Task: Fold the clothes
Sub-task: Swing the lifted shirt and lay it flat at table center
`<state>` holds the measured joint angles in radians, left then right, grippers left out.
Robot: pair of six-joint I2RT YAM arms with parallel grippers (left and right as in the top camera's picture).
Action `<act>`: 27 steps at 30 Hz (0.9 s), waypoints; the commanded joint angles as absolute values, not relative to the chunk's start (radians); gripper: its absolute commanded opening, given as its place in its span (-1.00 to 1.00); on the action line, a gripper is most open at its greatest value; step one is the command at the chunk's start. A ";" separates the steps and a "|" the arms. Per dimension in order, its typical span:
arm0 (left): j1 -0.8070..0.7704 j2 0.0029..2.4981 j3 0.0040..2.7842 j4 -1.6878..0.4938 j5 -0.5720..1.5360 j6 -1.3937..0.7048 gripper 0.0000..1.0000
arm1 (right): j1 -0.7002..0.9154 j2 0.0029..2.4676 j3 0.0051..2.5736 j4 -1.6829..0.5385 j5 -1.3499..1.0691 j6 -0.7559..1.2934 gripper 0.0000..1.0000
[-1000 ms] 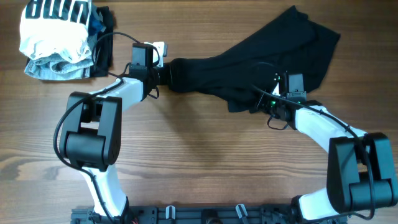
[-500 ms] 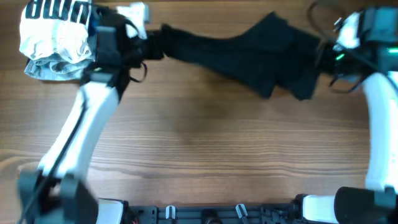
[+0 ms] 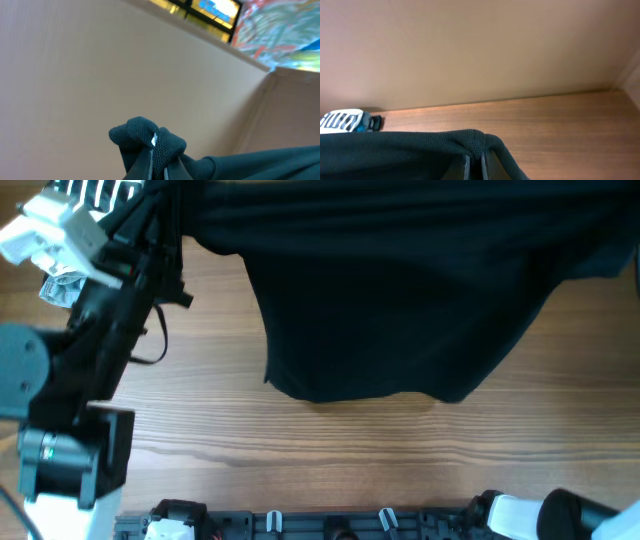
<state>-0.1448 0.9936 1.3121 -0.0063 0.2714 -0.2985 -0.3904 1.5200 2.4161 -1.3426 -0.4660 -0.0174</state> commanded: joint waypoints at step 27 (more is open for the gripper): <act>-0.134 1.759 1.489 -1.152 0.078 -0.451 -0.92 | -0.228 1.960 1.829 -1.457 -0.273 -0.125 -0.91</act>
